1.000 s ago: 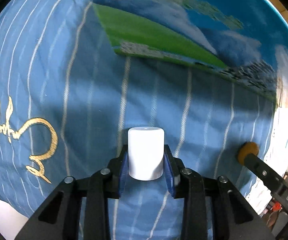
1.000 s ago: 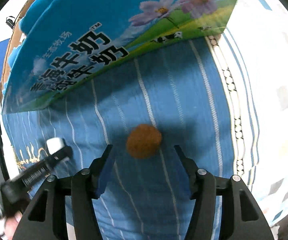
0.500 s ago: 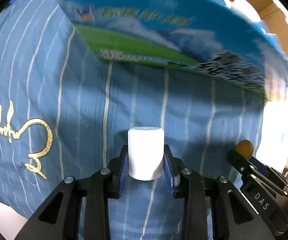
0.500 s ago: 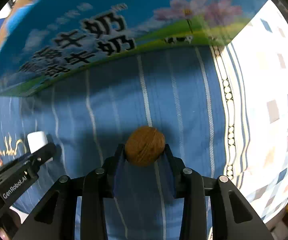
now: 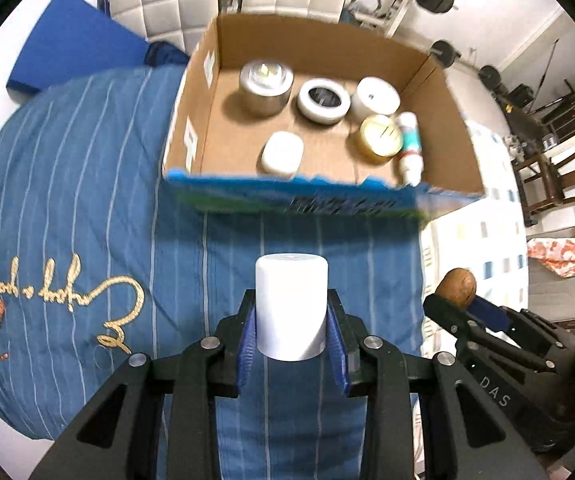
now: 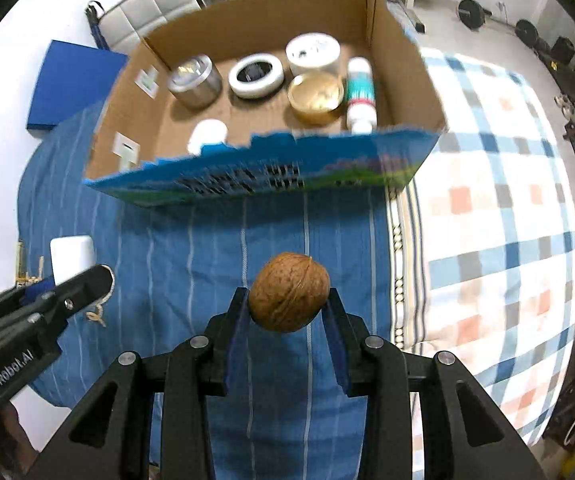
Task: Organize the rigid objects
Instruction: 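Carry the white cap and the walnut into the box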
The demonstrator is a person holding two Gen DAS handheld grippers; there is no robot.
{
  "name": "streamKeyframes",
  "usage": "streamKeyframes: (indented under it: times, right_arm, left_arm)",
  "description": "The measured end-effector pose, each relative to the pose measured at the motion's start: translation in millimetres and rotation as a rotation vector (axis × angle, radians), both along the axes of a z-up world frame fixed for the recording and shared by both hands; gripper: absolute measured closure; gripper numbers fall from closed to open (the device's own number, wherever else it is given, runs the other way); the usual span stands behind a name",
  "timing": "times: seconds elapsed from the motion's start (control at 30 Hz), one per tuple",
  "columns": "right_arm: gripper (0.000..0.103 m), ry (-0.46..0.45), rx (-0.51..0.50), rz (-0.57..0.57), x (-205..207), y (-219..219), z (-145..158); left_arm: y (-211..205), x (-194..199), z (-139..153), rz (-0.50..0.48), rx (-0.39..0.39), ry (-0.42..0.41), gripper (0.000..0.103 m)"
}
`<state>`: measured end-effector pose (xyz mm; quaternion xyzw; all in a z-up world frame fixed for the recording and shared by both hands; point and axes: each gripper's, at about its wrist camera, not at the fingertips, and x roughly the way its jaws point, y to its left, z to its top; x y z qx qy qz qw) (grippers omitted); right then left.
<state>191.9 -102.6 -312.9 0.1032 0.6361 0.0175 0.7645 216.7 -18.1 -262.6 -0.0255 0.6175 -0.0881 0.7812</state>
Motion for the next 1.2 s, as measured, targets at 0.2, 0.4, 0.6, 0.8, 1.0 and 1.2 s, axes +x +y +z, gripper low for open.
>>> streamKeyframes:
  times: [0.2, 0.4, 0.6, 0.8, 1.0, 1.2]
  right_arm:
    - [0.064, -0.061, 0.025, 0.002, 3.2, -14.9, 56.7]
    - [0.064, -0.116, 0.065, 0.001, 14.7, -17.6, 95.0]
    - [0.064, -0.131, 0.094, 0.001, 48.6, -17.8, 101.2]
    - [0.064, -0.102, 0.088, 0.016, 94.3, -12.2, 81.4]
    - [0.064, -0.015, 0.087, 0.027, 133.4, -4.4, 37.1]
    - [0.064, 0.092, 0.061, 0.030, 171.3, 1.0, -16.6]
  left_arm:
    - [25.5, 3.5, 29.7, -0.001, -0.029, -0.067, 0.074]
    - [23.5, 18.2, 53.1, -0.011, -0.043, -0.110, 0.074]
    - [24.4, 65.9, 56.0, -0.004, -0.043, -0.127, 0.074]
    - [35.9, 131.1, 32.6, 0.019, -0.041, -0.058, 0.074]
    - [40.1, 180.1, -15.6, 0.021, -0.008, 0.070, 0.074]
    - [33.4, 211.4, -85.9, -0.004, 0.090, 0.232, 0.074]
